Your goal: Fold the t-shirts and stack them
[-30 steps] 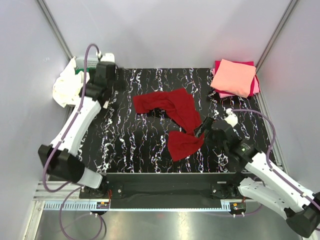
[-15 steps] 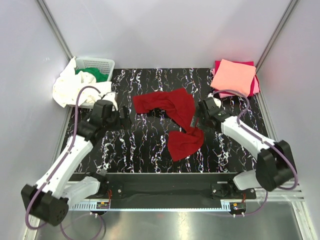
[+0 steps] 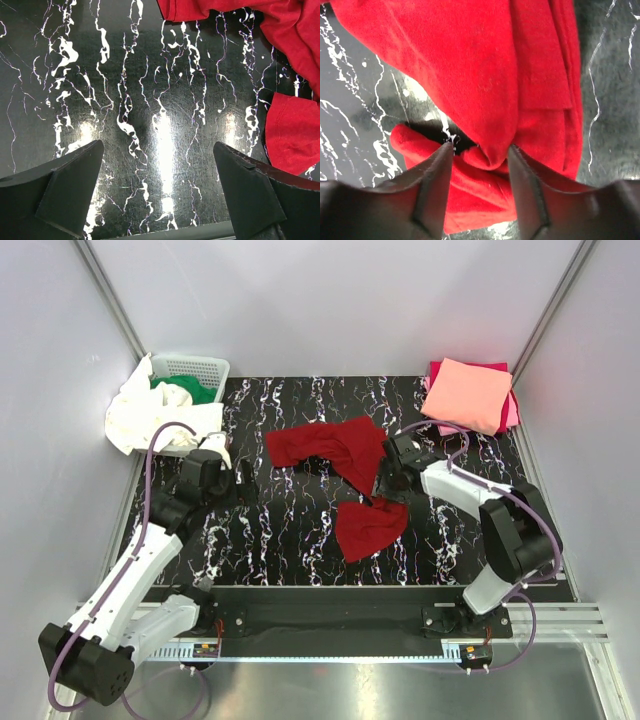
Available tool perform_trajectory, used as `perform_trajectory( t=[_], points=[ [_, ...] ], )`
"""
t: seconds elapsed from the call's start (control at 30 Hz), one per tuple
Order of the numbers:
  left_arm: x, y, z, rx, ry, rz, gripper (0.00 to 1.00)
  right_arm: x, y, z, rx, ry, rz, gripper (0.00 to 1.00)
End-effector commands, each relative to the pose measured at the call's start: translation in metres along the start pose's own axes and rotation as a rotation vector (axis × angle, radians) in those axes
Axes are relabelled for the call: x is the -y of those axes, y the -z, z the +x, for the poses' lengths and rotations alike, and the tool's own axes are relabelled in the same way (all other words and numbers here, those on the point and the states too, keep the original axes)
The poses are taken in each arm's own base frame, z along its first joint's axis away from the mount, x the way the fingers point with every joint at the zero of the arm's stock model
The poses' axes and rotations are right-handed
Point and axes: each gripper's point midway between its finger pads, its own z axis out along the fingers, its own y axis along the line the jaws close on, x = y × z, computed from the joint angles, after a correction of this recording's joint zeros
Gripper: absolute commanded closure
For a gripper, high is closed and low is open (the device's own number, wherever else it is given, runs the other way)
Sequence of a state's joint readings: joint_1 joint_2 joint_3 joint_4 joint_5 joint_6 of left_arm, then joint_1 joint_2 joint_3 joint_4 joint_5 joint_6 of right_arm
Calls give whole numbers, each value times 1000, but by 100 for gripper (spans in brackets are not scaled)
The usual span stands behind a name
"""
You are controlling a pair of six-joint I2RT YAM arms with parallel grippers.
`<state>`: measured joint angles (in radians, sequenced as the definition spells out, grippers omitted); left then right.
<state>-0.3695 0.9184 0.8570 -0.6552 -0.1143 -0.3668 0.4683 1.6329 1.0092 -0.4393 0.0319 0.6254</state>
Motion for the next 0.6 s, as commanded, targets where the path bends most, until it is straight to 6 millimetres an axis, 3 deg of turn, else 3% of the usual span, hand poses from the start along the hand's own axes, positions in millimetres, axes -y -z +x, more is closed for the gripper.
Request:
perform_trajectory(
  t=[0.0,0.07,0.1,0.17,0.2,0.3,0.33,0.4,0.43,0.47,0.53,0.57],
  points=[
    [2,0,-13,59,8,-1,1,-20,-1,-21,43,24,-57,52],
    [1,2,-13,62,9,-7,1,-20,-5,-21,30,32,-54,62],
    [0,1,-12,62,9,-10,1,-20,-6,-22,30,34,-55,81],
    [0,2,-13,65,7,-14,1,-25,-1,-27,47,38,-69,97],
    [0,2,-13,66,7,-14,1,-25,2,-28,46,38,-68,100],
    [-1,2,-14,68,6,-22,1,-55,29,-35,51,96,-181,100],
    [-2,2,-13,68,6,-24,1,-74,50,-47,89,165,-244,100],
    [-2,3,-13,70,5,-25,1,-101,77,-28,58,290,-313,100],
    [-1,3,-14,73,6,-22,1,-119,105,-33,106,373,-365,100],
    [-1,3,-14,74,6,-20,1,-127,119,-23,104,423,-396,100],
    [-1,3,-14,78,7,-16,1,-135,154,6,89,498,-468,100],
    [-1,3,-14,75,9,-17,1,-131,160,20,58,498,-483,100]
  ],
)
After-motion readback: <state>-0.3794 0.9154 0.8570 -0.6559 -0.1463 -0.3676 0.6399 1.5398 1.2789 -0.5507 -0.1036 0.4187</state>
